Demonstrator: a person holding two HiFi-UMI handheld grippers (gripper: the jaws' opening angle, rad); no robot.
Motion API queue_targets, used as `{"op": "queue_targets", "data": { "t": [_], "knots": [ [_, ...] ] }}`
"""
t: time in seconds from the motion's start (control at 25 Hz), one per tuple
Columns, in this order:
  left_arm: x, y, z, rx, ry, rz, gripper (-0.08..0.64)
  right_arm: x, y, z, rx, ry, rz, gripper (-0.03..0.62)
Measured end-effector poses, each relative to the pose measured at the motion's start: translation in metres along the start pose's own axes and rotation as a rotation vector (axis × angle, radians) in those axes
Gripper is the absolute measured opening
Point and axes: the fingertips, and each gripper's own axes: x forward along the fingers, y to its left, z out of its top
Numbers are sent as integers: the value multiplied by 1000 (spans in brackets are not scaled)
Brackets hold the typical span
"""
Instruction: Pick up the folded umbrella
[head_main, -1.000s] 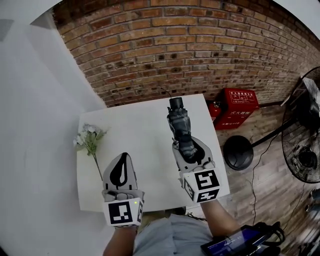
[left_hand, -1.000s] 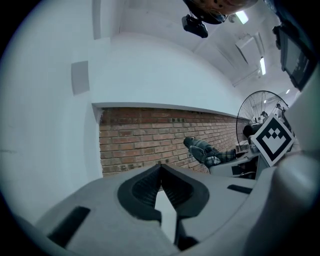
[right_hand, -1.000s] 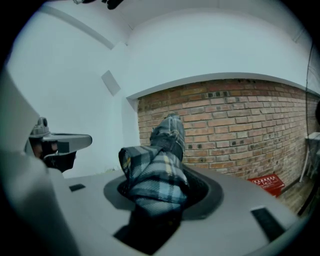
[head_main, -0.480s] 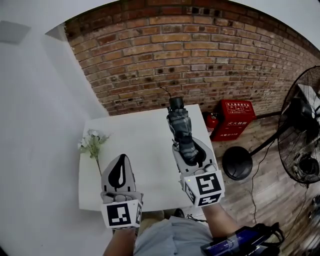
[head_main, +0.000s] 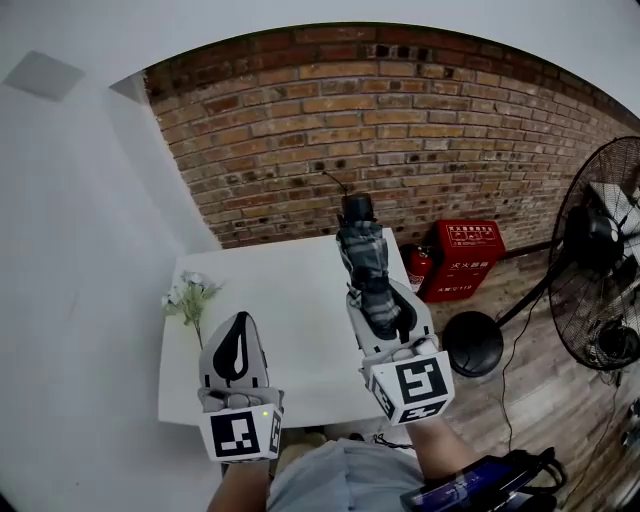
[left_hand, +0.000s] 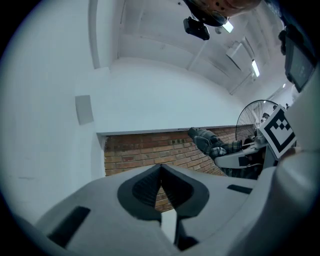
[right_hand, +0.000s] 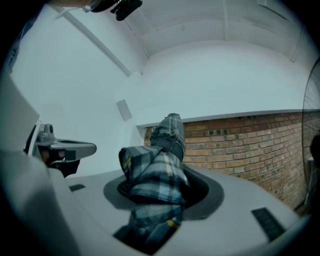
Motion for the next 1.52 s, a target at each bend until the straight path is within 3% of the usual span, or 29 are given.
{"op": "queue_targets", "data": {
  "t": [0.36,1.52],
  "knots": [
    [-6,2,36,20,-78,31,6,-15,-1,34,-38,-81,6,202],
    [6,-5,18,44,-50,27,6,-4,-9,19,-31,-98,21,204]
  ]
}}
